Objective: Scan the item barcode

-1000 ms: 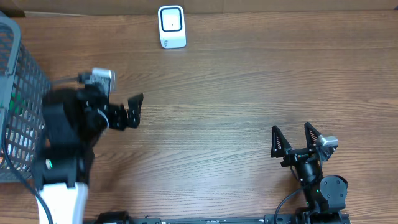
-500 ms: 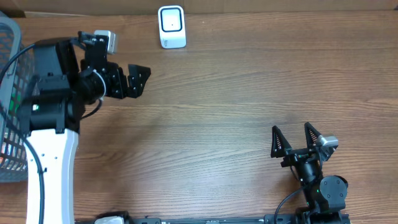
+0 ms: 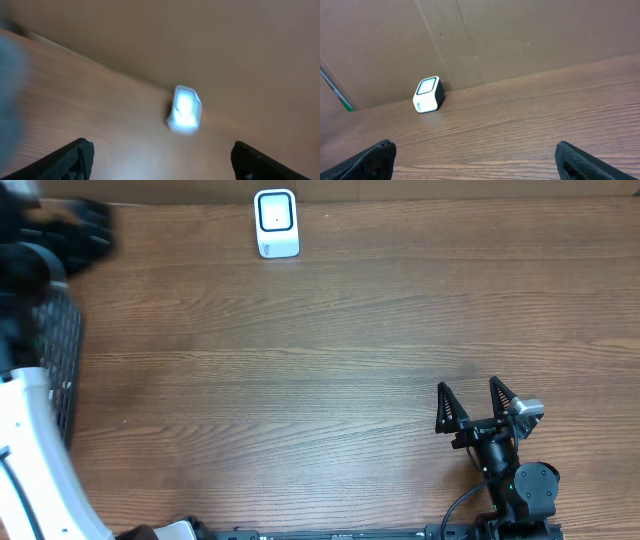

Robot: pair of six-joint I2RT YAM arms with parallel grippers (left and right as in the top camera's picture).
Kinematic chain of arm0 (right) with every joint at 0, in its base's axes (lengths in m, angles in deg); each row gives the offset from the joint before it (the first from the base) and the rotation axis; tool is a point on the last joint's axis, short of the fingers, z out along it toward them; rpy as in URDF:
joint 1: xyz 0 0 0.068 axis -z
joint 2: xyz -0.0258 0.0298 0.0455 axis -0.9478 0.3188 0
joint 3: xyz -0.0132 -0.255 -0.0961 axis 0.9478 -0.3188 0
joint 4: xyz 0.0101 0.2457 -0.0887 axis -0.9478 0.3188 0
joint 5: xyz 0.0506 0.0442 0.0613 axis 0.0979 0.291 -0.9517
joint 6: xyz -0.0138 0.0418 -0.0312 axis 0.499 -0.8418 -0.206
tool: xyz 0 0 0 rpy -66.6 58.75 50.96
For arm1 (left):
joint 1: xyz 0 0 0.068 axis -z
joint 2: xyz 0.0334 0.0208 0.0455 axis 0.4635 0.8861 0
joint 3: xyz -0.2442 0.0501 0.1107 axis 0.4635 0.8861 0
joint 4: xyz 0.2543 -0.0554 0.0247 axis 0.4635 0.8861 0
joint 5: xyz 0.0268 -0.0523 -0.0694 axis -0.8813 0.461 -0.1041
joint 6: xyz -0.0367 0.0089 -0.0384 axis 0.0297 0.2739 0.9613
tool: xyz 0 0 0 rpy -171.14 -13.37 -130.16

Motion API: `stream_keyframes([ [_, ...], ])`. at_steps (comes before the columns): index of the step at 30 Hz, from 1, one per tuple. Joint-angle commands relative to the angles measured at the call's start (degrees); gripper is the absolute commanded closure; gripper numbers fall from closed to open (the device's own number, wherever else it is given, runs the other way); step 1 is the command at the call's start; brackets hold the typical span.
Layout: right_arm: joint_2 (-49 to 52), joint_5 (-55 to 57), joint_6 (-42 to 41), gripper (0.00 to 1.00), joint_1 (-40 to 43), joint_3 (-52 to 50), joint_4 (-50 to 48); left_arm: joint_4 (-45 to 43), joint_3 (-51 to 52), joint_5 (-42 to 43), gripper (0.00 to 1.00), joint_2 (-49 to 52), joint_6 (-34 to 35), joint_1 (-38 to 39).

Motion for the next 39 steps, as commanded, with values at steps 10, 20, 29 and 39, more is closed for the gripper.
stream_keyframes([
  [10, -0.6, -0.3, -0.2, 0.0, -0.3, -0.6, -0.3, 9.7, -5.5, -20.4, 0.0, 7.9, 9.6, -18.1],
  [20, -0.6, -0.3, -0.2, 0.0, -0.3, -0.6, -0.3, 12.0, -5.5, -18.7, 0.01, 18.5, 2.1, -24.8],
  [29, -0.6, -0.3, -0.2, 0.0, -0.3, -0.6, -0.3, 10.8, -5.5, -18.6, 0.0, 29.1, -6.1, -24.3],
  [39, -0.6, -0.3, -0.2, 0.0, -0.3, -0.6, -0.3, 9.3, -5.5, -15.0, 0.0, 38.8, -12.6, -22.5],
])
